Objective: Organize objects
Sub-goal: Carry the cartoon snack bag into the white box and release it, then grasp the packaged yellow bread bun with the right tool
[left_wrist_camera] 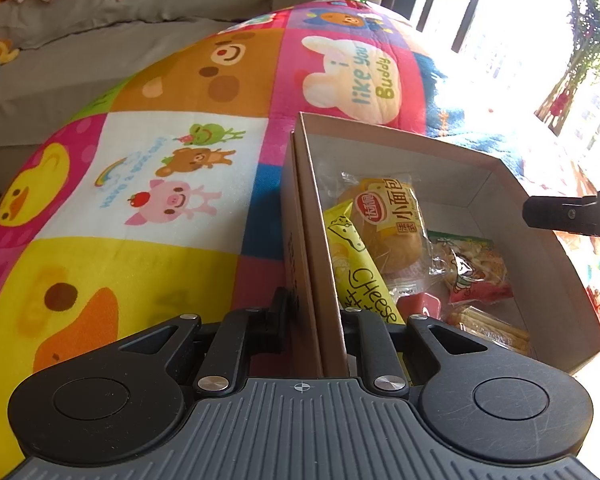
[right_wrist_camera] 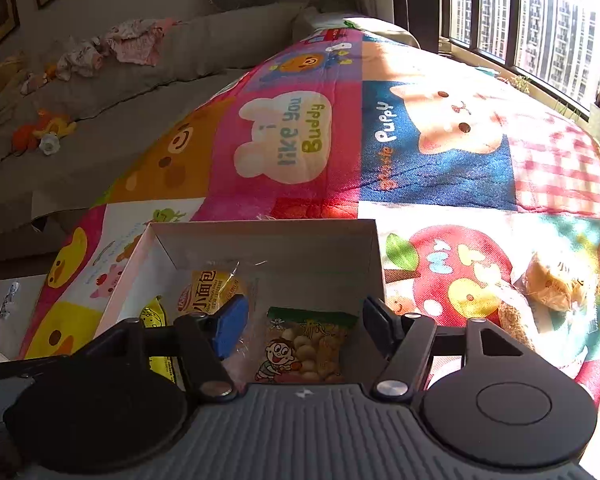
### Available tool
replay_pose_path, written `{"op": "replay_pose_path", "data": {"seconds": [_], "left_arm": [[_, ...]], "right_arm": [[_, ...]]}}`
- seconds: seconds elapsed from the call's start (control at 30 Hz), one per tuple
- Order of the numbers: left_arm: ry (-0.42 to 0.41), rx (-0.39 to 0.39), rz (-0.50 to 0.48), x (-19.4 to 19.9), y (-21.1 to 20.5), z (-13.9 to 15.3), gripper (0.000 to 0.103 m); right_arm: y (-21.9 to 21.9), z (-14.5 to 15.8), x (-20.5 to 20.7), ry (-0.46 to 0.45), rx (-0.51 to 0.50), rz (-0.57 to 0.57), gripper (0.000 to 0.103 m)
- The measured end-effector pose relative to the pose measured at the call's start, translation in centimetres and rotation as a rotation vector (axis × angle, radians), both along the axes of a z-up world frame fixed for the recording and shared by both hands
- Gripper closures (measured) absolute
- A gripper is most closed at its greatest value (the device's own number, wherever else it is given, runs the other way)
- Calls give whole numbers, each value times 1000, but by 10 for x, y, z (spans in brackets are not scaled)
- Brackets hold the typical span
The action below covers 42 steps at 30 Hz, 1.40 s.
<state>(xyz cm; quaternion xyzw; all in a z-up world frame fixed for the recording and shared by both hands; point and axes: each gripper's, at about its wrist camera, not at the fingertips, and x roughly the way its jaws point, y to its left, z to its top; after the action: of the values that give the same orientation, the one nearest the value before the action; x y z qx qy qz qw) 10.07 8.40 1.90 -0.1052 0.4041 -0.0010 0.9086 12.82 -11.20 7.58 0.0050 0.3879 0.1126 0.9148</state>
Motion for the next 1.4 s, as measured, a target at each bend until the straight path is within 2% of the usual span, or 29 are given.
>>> {"op": "replay_pose_path", "data": {"seconds": [0.17, 0.33, 0.5, 0.6, 0.67, 0.83, 0.9, 1.0, 1.13, 1.23, 1.33, 1.4], "left_arm": [[2, 13, 2, 1, -2, 1, 86], [7, 47, -2, 0, -6, 2, 87], [22, 47, 2, 0, -7, 4, 87], [27, 36, -2, 1, -5, 4, 87], [30, 38, -6, 2, -5, 4, 87], [35, 39, -9, 1, -6, 4, 87], [37, 42, -11, 1, -6, 4, 87], [40, 44, -14, 0, -7, 4, 87], [40, 44, -14, 0, -7, 4, 87], [38, 40, -14, 0, -7, 4, 87], [34, 40, -16, -1, -7, 4, 86], [32, 41, -18, -1, -7, 3, 86]], "right_arm": [[-37, 7, -24, -56, -41, -49, 25], [-85, -3, -37, -51, -87, -139, 23], [-135, -11, -33, -30, -45, -254, 22], [-164, -13, -23, -17, 23, -334, 19], [-183, -15, -13, -10, 70, -386, 10], [-210, -26, 23, 36, 137, -446, 10], [-211, -32, 39, 31, 116, -459, 9], [-208, -43, 70, 21, 25, -464, 5], [-210, -62, 106, 96, 69, -453, 0], [-201, -70, 112, 102, 51, -447, 0], [-200, -68, 105, 104, 75, -414, 17], [-203, -61, 94, 107, 80, -413, 22]]}}
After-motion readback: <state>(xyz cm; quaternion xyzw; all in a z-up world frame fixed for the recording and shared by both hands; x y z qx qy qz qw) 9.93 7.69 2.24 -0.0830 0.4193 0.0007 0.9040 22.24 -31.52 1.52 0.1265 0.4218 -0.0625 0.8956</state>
